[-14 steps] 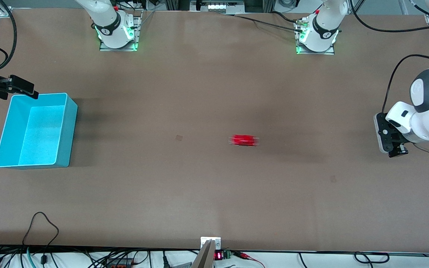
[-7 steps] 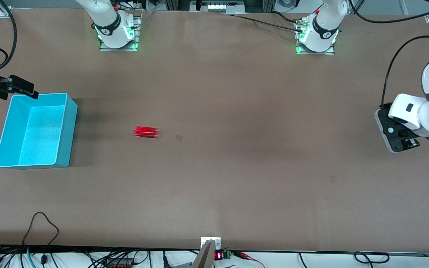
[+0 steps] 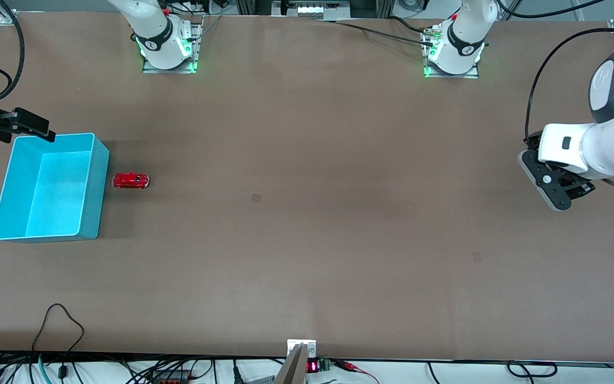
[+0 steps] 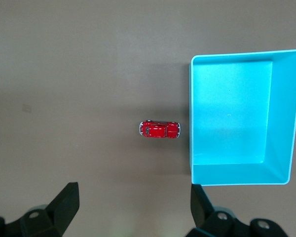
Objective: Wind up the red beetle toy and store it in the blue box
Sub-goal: 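Reach the right gripper to the red car beside the blue box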
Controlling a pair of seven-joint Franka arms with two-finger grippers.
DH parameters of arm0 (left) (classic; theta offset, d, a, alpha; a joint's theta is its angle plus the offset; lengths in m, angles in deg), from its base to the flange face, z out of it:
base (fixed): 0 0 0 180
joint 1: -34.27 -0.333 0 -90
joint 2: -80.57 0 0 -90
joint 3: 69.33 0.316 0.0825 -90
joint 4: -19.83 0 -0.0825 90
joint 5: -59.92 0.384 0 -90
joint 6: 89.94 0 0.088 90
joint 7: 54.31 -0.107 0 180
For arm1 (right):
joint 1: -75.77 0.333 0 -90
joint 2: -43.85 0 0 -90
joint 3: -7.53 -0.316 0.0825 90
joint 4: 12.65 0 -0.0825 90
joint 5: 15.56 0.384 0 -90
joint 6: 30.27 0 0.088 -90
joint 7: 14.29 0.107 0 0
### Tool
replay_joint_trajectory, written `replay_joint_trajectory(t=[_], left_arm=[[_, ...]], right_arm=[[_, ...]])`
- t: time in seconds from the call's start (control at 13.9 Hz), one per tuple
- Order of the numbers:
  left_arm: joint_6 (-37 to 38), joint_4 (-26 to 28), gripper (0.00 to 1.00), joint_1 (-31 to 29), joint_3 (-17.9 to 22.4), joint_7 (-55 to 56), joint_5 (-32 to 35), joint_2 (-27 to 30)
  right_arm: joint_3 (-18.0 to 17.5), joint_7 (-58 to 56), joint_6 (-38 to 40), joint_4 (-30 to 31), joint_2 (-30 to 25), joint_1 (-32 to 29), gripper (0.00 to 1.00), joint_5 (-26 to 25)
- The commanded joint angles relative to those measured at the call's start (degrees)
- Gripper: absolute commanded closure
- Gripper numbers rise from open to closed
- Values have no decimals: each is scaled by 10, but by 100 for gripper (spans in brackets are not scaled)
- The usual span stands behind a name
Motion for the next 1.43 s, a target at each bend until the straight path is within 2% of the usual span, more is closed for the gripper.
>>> replay_joint_trajectory(t=[0.0, 0.36, 0.5, 0.57, 0.65, 0.72, 0.79, 0.93, 1.08, 1.22, 1.36], left_arm=[[28, -6, 0, 6, -4, 51, 5, 8], [44, -8, 0, 5, -47, 245, 4, 24], [38, -9, 0, 0, -47, 312, -12, 24], [38, -26, 0, 0, -45, 354, -37, 21], [38, -53, 0, 5, -44, 420, -51, 14], [37, -55, 0, 7, -38, 490, -52, 11], [36, -54, 0, 27, -24, 559, -51, 18], [2, -34, 0, 104, 77, 602, -52, 48], [-61, 45, 0, 131, 128, 583, -79, 112], [-113, 123, 0, 144, 148, 579, -104, 159], [-130, 146, 0, 146, 146, 574, -109, 177]], right_arm=[[-2, 5, -1, -4, 1, 2, 0, 12], [-3, 5, 6, 10, 4, 11, 0, 17], [-3, -3, 8, 16, 11, 23, 0, 16], [-3, -8, 11, 16, 20, 26, 0, 15], [-3, -10, 25, 16, 31, 28, 0, 15], [-3, -7, 50, 18, 38, 29, 0, 15], [-3, -6, 48, 34, 43, 36, 0, 13], [-3, -6, 8, 95, 35, 36, 0, 13], [-31, -11, -46, 165, 14, 24, 0, 9], [-55, -31, -93, 233, -9, 12, 0, 1], [-57, -110, -160, 301, -23, 10, 0, -5]])
